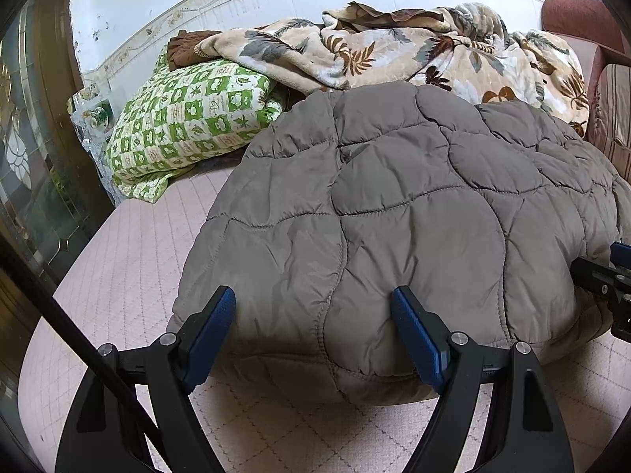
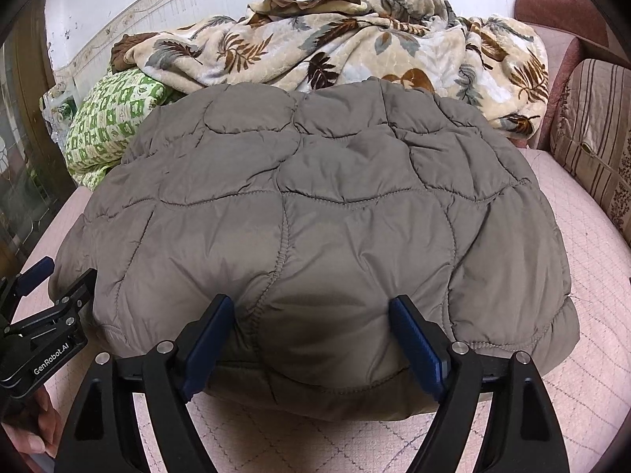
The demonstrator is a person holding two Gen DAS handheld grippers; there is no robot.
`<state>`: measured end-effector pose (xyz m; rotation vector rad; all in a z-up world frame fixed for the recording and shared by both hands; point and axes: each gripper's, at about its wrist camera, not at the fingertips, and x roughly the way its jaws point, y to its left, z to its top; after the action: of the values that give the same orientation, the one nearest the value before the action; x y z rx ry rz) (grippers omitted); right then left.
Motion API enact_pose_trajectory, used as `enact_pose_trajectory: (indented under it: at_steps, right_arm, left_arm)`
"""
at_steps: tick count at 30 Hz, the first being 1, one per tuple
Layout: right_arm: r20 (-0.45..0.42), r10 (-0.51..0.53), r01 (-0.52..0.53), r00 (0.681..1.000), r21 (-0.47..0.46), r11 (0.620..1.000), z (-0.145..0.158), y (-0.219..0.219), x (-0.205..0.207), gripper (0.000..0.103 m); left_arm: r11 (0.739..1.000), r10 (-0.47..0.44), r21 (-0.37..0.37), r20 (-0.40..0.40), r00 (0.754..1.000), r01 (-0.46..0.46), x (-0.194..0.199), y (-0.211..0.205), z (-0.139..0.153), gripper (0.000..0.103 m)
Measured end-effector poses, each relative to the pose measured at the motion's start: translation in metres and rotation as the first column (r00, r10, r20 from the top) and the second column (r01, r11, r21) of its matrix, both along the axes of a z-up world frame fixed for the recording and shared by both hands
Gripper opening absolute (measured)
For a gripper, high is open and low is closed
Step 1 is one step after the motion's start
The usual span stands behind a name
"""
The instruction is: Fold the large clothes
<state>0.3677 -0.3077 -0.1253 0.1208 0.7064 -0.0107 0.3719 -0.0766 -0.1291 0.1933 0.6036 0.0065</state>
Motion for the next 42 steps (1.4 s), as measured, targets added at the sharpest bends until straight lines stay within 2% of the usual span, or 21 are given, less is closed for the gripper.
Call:
enact_pose_trajectory:
  at_steps: [4, 8, 11, 14, 15, 18, 19, 20, 22, 23, 28, 31, 35, 38, 41, 42]
  right_arm:
    - [0.001, 0.005, -0.005, 1.0, 0.004, 1.0, 0.002, -0.001, -0.001, 0.086]
    - [0.034, 0.001, -0.002, 0.999, 0.053, 0.999, 0.016, -0.011, -0.01, 0.086]
    - [0.073, -0.042, 0.034, 0.996, 0.11, 0.993, 0.029, -0.032, -0.023, 0.086]
    - [0.087, -0.131, 0.115, 0.988, 0.163, 0.98, 0.034, -0.064, -0.036, 0.087]
    - [0.082, -0.172, 0.155, 0.982, 0.187, 0.97, 0.033, -0.077, -0.041, 0.087]
    - [0.018, -0.299, 0.281, 0.954, 0.293, 0.914, 0.023, -0.118, -0.051, 0.088]
    - [-0.017, -0.343, 0.327, 0.939, 0.348, 0.879, 0.016, -0.134, -0.056, 0.088]
    - [-0.056, -0.381, 0.37, 0.923, 0.402, 0.838, 0.008, -0.149, -0.061, 0.088]
    - [-0.123, -0.418, 0.422, 0.9, 0.482, 0.768, -0.004, -0.17, -0.068, 0.088]
    - [-0.147, -0.421, 0.432, 0.895, 0.521, 0.737, -0.01, -0.176, -0.071, 0.088]
    - [-0.224, -0.386, 0.434, 0.895, 0.638, 0.636, -0.034, -0.185, -0.072, 0.089]
    - [-0.241, -0.384, 0.439, 0.891, 0.673, 0.596, -0.043, -0.188, -0.072, 0.089]
    - [-0.243, -0.398, 0.44, 0.885, 0.717, 0.541, -0.055, -0.193, -0.069, 0.09]
    - [-0.248, -0.406, 0.444, 0.88, 0.733, 0.515, -0.064, -0.197, -0.063, 0.091]
    - [-0.229, -0.414, 0.425, 0.881, 0.767, 0.481, -0.073, -0.199, -0.057, 0.092]
    - [-0.218, -0.417, 0.419, 0.882, 0.769, 0.484, -0.074, -0.199, -0.055, 0.092]
  left_arm:
    - [1.0, -0.009, -0.008, -0.009, 1.0, 0.009, 0.002, 0.003, 0.001, 0.081]
    - [0.996, -0.006, -0.084, -0.014, 1.0, 0.005, 0.003, 0.024, 0.018, 0.081]
    - [0.981, 0.051, -0.184, -0.034, 0.998, -0.057, 0.009, 0.062, 0.032, 0.083]
    - [0.946, 0.107, -0.295, -0.112, 0.988, -0.136, 0.019, 0.104, 0.031, 0.085]
    - [0.931, 0.122, -0.326, -0.143, 0.982, -0.163, 0.023, 0.115, 0.028, 0.085]
    - [0.848, 0.14, -0.462, -0.277, 0.951, -0.259, 0.031, 0.157, 0.012, 0.085]
    - [0.793, 0.127, -0.535, -0.323, 0.938, -0.292, 0.031, 0.173, 0.004, 0.085]
    - [0.752, 0.114, -0.582, -0.349, 0.93, -0.31, 0.029, 0.182, -0.001, 0.085]
    - [0.689, 0.083, -0.646, -0.382, 0.92, -0.33, 0.028, 0.192, -0.008, 0.085]
    - [0.673, 0.076, -0.659, -0.39, 0.918, -0.336, 0.028, 0.194, -0.009, 0.085]
    - [0.653, 0.051, -0.673, -0.418, 0.907, -0.347, 0.027, 0.188, -0.021, 0.085]
    - [0.631, 0.033, -0.688, -0.436, 0.899, -0.358, 0.031, 0.178, -0.032, 0.085]
    - [0.618, 0.015, -0.704, -0.434, 0.901, -0.349, 0.036, 0.165, -0.044, 0.085]
    - [0.59, 0.008, -0.73, -0.423, 0.906, -0.346, 0.039, 0.16, -0.049, 0.085]
    - [0.593, 0.028, -0.727, -0.41, 0.912, -0.345, 0.041, 0.156, -0.05, 0.085]
    - [0.605, 0.034, -0.719, -0.404, 0.914, -0.341, 0.042, 0.154, -0.049, 0.085]
